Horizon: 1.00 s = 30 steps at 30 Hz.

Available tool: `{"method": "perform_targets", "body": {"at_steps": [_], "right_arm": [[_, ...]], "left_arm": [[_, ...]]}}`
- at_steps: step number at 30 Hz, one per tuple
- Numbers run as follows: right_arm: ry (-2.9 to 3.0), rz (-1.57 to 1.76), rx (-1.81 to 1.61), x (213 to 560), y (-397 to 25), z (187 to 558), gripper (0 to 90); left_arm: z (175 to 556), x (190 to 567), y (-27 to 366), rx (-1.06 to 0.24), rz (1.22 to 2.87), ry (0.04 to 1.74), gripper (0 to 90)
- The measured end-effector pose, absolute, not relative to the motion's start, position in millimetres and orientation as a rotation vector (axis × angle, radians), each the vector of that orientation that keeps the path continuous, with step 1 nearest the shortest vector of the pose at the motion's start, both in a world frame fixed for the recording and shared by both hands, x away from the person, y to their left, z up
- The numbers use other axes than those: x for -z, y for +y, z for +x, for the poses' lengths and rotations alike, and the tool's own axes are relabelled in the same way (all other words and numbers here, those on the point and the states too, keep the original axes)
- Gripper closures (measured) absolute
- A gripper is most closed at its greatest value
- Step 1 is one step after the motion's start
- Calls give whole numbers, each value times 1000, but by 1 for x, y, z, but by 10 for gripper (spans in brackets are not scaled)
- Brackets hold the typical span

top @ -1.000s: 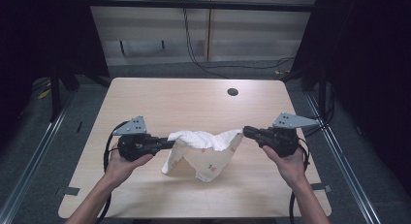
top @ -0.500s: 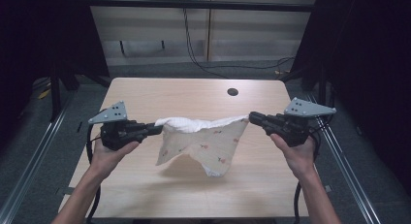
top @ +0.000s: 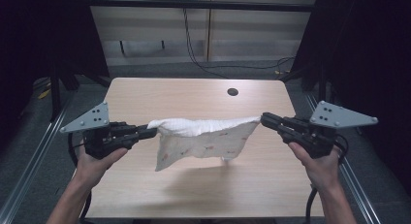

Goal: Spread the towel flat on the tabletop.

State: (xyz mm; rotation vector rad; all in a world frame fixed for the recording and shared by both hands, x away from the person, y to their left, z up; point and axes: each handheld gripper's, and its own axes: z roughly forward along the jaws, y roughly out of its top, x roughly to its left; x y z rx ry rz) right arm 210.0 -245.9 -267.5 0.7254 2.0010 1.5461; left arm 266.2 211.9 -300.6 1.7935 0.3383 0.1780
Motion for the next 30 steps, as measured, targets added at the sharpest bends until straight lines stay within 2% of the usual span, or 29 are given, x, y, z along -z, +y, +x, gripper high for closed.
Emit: {"method": "perform_targets", "body": {"at_steps": [5,8,12,16,22,30], "right_arm": [[1971,702,-1571,260,-252,190,859],[1994,731,-1549,271,-252,193,859],[2083,833,-1492,313,-252,219,857],[2126,888,-1485,335,-254,235,857],[2168,969,-1437,365,-252,265,857],[2189,990,-1429,376,-242,284,856]], "left_arm": [[260,301,210,-129,1790,340,858],[270,319,201,-90,1849,388,857],[288,358,189,-24,1906,456,856],[306,388,183,20,1953,542,856],[323,405,182,45,1973,616,854],[319,414,193,44,2004,644,853]]}}
